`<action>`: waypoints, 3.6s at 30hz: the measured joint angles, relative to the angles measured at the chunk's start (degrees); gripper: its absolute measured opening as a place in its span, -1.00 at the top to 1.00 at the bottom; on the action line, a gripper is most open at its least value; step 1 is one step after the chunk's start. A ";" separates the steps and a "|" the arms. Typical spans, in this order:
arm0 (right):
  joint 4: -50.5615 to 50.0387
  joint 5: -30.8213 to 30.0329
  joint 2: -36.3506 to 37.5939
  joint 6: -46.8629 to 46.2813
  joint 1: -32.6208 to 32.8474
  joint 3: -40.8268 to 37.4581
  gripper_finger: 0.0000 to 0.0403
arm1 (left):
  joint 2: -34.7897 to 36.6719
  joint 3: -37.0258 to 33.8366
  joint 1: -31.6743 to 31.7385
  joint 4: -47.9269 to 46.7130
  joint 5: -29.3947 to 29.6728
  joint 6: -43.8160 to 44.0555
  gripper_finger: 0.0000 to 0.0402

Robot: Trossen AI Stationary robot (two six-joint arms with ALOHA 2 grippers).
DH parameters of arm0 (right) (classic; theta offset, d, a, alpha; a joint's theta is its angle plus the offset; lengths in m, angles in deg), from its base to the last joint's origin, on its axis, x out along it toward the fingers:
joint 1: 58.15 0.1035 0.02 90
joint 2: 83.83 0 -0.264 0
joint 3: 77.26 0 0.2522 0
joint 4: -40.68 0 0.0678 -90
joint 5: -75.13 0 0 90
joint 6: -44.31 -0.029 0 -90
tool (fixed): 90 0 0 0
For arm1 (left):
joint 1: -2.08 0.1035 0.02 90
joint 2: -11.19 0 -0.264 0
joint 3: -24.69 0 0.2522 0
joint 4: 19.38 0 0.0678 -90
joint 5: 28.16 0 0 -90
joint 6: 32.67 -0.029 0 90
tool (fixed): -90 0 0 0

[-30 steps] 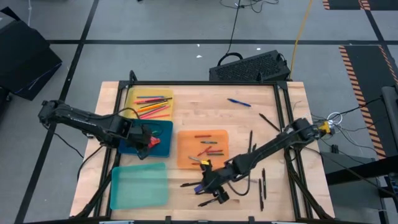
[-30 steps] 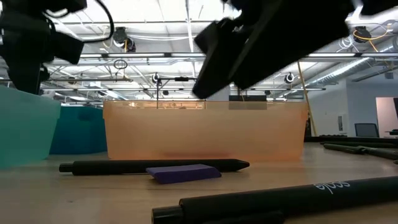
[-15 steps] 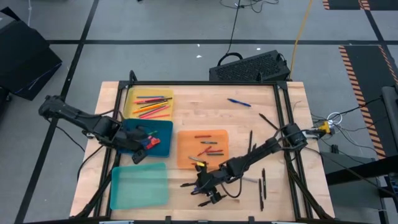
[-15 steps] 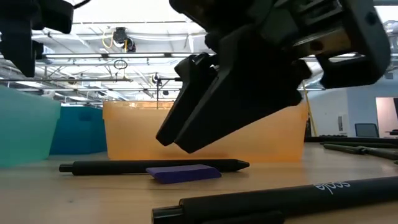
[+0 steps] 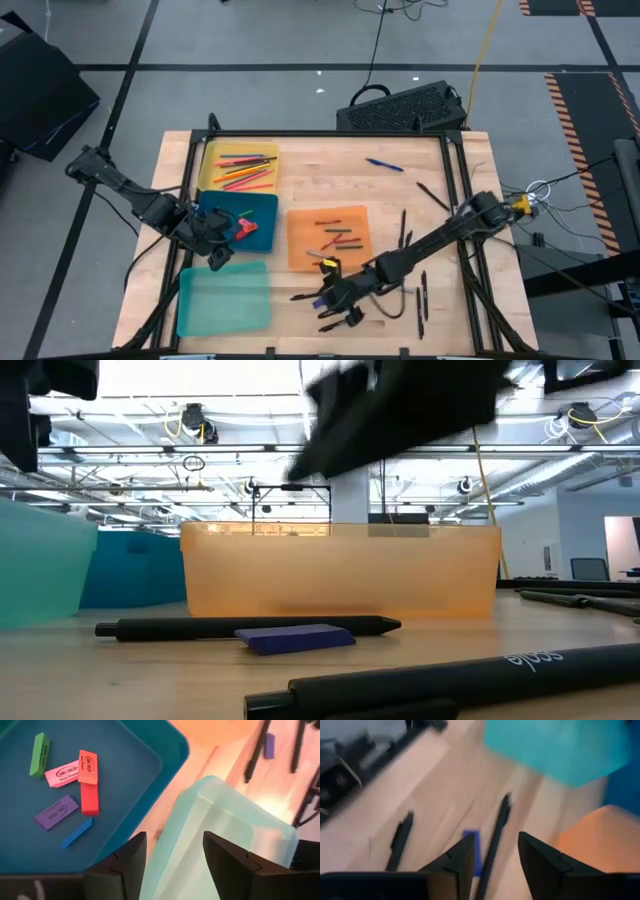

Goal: Sort crayons/erasers/pens/pencils in bins
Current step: Put the purple eraser into the blue bin

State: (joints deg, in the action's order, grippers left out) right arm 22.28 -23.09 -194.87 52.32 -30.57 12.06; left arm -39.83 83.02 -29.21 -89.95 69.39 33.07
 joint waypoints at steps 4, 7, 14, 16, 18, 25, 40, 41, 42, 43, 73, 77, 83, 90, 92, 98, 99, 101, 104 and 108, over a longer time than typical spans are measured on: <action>-0.44 -0.76 3.13 -0.26 0.93 0.04 0.20 | 0.15 1.88 0.03 0.02 0.59 0.06 0.02; -0.49 -0.20 2.75 -1.29 1.03 1.39 0.13 | 0.15 3.81 0.03 0.06 1.54 0.52 0.02; -3.58 2.67 -8.44 0.70 0.95 12.84 0.06 | 0.15 6.68 0.01 0.30 2.92 0.69 0.02; -7.69 3.11 -11.39 0.89 0.88 16.76 0.06 | 0.13 6.70 0.01 1.13 2.84 0.67 0.02; -12.12 4.93 -13.94 -0.11 0.48 18.57 0.06 | 0.13 6.70 0.01 1.75 2.45 0.81 0.02; -17.44 8.07 -15.52 -2.80 -0.60 17.48 0.09 | 0.04 6.69 -0.98 3.25 3.38 -0.05 0.02; -18.05 8.21 -14.71 -2.28 -2.53 17.26 0.16 | 1.09 6.67 -1.70 2.46 6.38 -8.96 0.02; -18.09 8.05 -14.71 -1.97 -2.84 17.26 0.16 | 1.26 6.67 -1.75 2.48 6.84 -9.82 0.02; -18.10 7.89 -14.74 -1.50 -2.99 17.26 0.16 | 1.33 6.69 -1.87 2.43 7.37 -10.63 0.02; -18.16 7.58 -14.78 -1.09 -3.18 17.26 0.16 | 1.37 6.67 -2.05 2.42 7.53 -11.47 0.02; -19.81 5.18 -14.42 3.42 -2.88 17.38 0.91 | 1.26 6.67 -3.03 5.16 9.44 -18.69 0.02; -19.99 3.62 -8.78 1.46 -2.34 17.30 0.89 | 1.09 6.20 -3.32 11.39 11.10 -19.46 0.02; -16.45 3.15 0.83 -15.18 -4.97 17.43 0.93 | -1.41 5.08 -4.52 27.72 17.87 -31.58 0.02; -2.77 -4.71 7.74 -22.92 -8.81 17.43 0.93 | -6.15 5.06 -3.65 50.23 21.48 -50.20 0.02; 1.71 -6.37 8.60 -22.01 -9.39 17.43 0.93 | -6.50 5.01 -2.67 56.36 21.55 -53.40 0.02; 11.30 -7.07 9.16 -20.63 -10.79 17.43 0.93 | -6.76 5.01 1.30 69.08 20.09 -60.64 0.02; 12.64 -7.07 9.11 -20.37 -10.80 17.43 0.92 | -6.99 5.01 2.04 69.71 19.38 -60.77 0.02; 14.48 -7.06 9.18 -20.09 -10.80 17.43 0.92 | -7.31 5.01 3.26 70.43 17.90 -60.65 0.02; 16.37 -8.50 9.22 -18.65 -10.85 17.43 0.92 | -7.94 5.01 4.10 72.47 16.11 -60.11 0.02; 19.15 -8.69 9.17 -17.36 -10.95 17.43 0.92 | -9.29 5.01 4.38 74.88 15.83 -60.06 0.16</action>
State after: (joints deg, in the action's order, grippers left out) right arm 41.44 -31.78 -185.69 34.96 -41.52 29.49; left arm -49.12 88.04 -24.83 -15.07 85.22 -26.99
